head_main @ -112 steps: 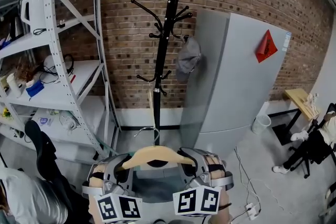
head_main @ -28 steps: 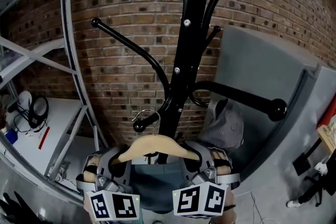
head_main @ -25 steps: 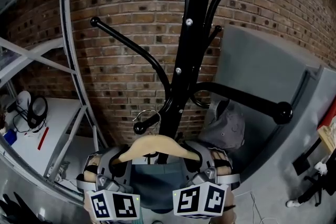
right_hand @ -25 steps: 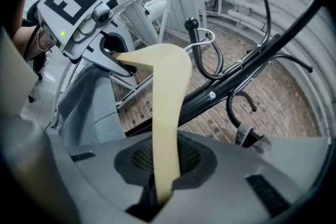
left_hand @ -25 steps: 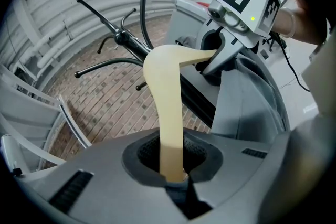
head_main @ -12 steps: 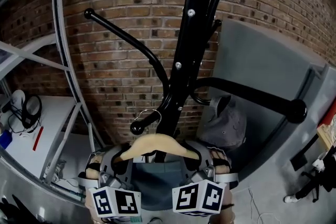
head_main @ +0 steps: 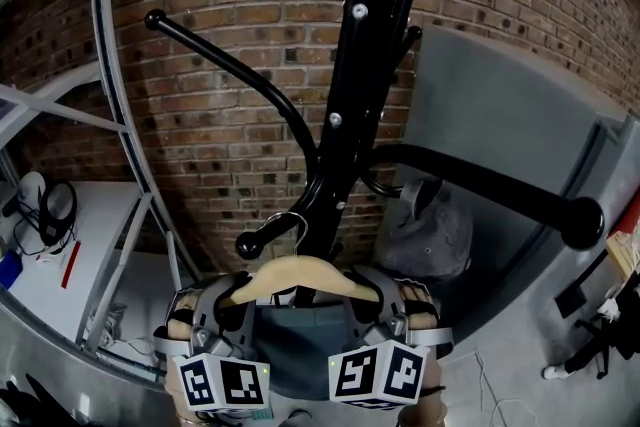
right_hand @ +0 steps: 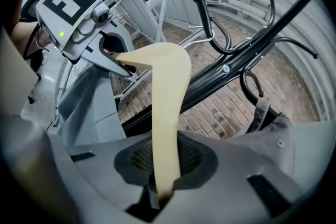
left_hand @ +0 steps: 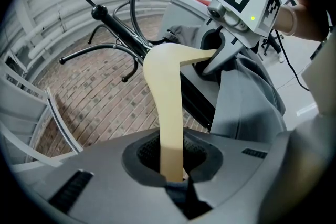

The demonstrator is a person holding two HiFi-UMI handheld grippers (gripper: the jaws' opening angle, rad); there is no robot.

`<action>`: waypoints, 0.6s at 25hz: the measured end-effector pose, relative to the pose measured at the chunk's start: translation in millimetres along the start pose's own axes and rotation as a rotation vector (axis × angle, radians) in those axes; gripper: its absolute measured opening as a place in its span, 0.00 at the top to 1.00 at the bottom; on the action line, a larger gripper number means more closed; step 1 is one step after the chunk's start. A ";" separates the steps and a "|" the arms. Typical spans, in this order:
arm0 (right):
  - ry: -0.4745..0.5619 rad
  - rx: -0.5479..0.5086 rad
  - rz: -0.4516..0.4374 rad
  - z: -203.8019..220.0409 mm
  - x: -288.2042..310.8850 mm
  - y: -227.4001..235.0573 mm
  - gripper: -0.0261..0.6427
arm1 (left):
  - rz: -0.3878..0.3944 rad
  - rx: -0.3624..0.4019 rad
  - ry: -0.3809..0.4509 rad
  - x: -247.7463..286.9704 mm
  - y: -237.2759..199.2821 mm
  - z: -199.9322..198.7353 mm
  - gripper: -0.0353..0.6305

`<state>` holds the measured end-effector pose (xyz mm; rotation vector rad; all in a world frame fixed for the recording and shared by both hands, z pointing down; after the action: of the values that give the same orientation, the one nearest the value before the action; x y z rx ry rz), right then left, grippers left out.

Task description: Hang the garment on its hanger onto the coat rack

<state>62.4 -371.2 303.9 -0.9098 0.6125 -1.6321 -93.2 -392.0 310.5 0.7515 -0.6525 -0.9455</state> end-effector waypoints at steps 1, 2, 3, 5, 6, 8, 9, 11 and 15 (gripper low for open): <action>-0.002 0.001 0.000 1.1 0.4 -0.4 0.89 | 0.001 -0.001 0.004 1.1 0.8 0.2 0.89; -0.004 0.003 0.000 2.3 0.6 -0.9 0.89 | 0.003 -0.001 0.008 2.0 1.7 0.4 0.89; -0.005 0.006 -0.001 3.5 0.5 -1.3 0.89 | 0.004 -0.001 0.013 2.7 2.7 0.4 0.89; -0.005 0.009 -0.001 5.4 -0.2 -1.8 0.89 | 0.007 -0.004 0.023 3.3 4.1 0.0 0.89; -0.004 0.008 0.000 5.9 -0.7 -2.0 0.89 | 0.008 -0.009 0.028 3.2 4.5 -0.2 0.89; 0.000 0.009 0.004 6.6 -1.4 -2.1 0.89 | 0.008 -0.024 0.043 2.7 4.7 -0.4 0.88; 0.003 0.011 0.004 7.0 -1.6 -2.2 0.89 | 0.008 -0.033 0.051 2.5 4.9 -0.5 0.88; 0.010 0.021 0.001 7.8 -1.9 -2.0 0.89 | 0.011 -0.049 0.064 2.3 5.0 -0.8 0.87; 0.030 0.036 0.001 7.1 -3.7 -2.8 0.89 | 0.005 -0.073 0.092 -0.3 3.6 -1.4 0.85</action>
<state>67.0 -366.4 309.3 -0.8602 0.6020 -1.6534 -90.5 -390.0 312.6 0.7237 -0.5358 -0.9204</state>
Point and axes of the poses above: the fingertips, and each gripper's own axes: x forward along the fingers, y to its right, z out of its underside, the point moved 6 cm from there along -x, backward along the fingers, and after that the axes turned 1 degree about -y, right-handed, at the moved point
